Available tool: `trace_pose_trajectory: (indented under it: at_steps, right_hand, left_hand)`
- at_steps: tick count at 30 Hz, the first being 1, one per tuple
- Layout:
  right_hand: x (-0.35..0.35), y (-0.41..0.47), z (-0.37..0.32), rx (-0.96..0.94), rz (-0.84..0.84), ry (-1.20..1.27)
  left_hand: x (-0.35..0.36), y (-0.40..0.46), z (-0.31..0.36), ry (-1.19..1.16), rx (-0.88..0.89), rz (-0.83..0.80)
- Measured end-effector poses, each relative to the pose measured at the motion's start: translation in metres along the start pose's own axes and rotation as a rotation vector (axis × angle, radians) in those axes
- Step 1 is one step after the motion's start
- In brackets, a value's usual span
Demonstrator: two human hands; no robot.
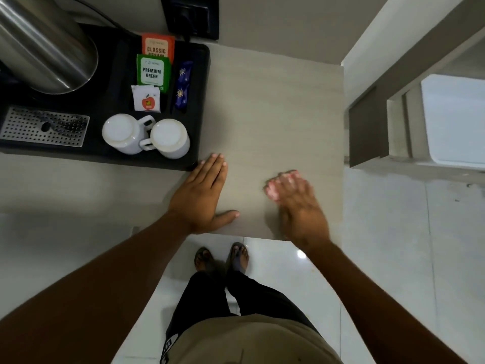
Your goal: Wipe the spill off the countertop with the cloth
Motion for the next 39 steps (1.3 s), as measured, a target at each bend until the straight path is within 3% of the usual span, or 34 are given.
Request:
trace_pose_trajectory:
  at_steps: [5, 9, 14, 16, 19, 26, 31, 33, 35, 39]
  right_hand:
    - [-0.059, 0.061, 0.062, 0.259, 0.173, 0.025]
    - [-0.049, 0.098, 0.029, 0.283, 0.205, 0.029]
    - [0.023, 0.026, -0.058, 0.013, 0.073, -0.006]
    - [0.026, -0.005, -0.044, 0.053, 0.084, 0.003]
    - [-0.002, -0.012, 0.005, 0.265, 0.166, 0.029]
    - [-0.081, 0.136, 0.075, 0.417, 0.375, 0.007]
    - [-0.098, 0.238, 0.071, 0.635, 0.519, 0.251]
    - [-0.089, 0.264, 0.044, 0.558, 0.494, 0.307]
    - [-0.069, 0.283, 0.001, 0.353, 0.394, 0.278]
    - [-0.017, 0.278, -0.062, -0.072, 0.074, 0.126]
  left_hand:
    - [-0.003, 0.000, 0.001, -0.017, -0.010, -0.014]
    - [-0.002, 0.000, 0.000, -0.039, 0.007, -0.038]
    - [0.003, 0.000, -0.001, -0.014, 0.013, -0.021]
    - [0.005, 0.000, -0.001, -0.011, 0.009, -0.028]
    - [0.005, 0.000, -0.001, -0.002, -0.003, -0.037]
    - [0.003, 0.001, -0.001, -0.006, 0.004, -0.013]
    - [0.002, 0.001, -0.001, -0.036, 0.014, 0.021]
    - [0.002, 0.001, -0.002, -0.041, 0.013, 0.015]
    - [0.004, 0.001, -0.002, -0.037, 0.012, 0.010]
    - [0.005, 0.000, -0.003, -0.049, 0.010, 0.014]
Point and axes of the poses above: each hand's wrist, its own y-axis towards the middle knuckle, its own x-axis out of the palm, z = x × y, the point moved 7 cm from there along y, towards the middle knuckle, and after that the axes turned 9 degrees about y, right-handed, at the moved point
